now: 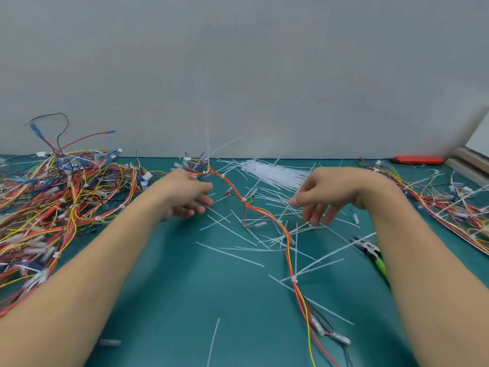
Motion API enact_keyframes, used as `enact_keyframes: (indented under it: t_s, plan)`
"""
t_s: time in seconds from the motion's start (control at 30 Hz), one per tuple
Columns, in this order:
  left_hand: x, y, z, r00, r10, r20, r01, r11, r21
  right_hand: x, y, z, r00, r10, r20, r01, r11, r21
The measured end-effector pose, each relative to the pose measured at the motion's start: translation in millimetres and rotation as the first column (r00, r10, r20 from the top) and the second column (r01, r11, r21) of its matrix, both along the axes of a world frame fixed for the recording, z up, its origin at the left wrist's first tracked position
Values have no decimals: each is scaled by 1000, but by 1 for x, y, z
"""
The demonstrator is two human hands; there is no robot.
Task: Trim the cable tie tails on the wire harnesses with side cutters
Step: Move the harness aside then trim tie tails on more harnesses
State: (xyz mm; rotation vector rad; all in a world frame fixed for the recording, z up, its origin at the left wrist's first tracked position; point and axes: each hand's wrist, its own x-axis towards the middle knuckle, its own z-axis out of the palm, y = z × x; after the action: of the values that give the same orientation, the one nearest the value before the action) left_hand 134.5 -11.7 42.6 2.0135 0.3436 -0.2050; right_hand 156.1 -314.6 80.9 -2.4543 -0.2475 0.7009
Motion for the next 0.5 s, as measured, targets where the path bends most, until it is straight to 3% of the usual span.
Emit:
enact_keyframes:
  t_s: [0.03,0.1,0.17,0.27,0.33,0.37,0.43,0.5]
  plan:
    - [0,1,4,999,-35,3,35,989,144,2,-4,3,1000,-16,26,15,1000,13]
    - [-5,-2,13,989,-145,16,120,873,473,1,-12,14,996,-36,78,36,999,1]
    - [-18,-17,24,943,-331,-30,281,746,604,-5,-22,33,988,-35,147,40,999,-33]
    - [-47,-53,39,742,-624,-245,665,643,380,-26,-35,68,959,-77,272,48,992,114]
    - [-68,-79,38,591,-717,-369,807,527,267,-43,-41,85,933,-111,343,34,974,223]
    - [-77,-91,31,561,-727,-396,828,498,259,-50,-43,89,930,-115,348,34,972,231]
    - [-89,-111,16,602,-709,-368,799,537,271,-60,-46,82,953,-99,285,70,992,109]
    - [-93,-120,3,673,-672,-308,739,621,261,-71,-56,62,980,-74,187,101,984,-145]
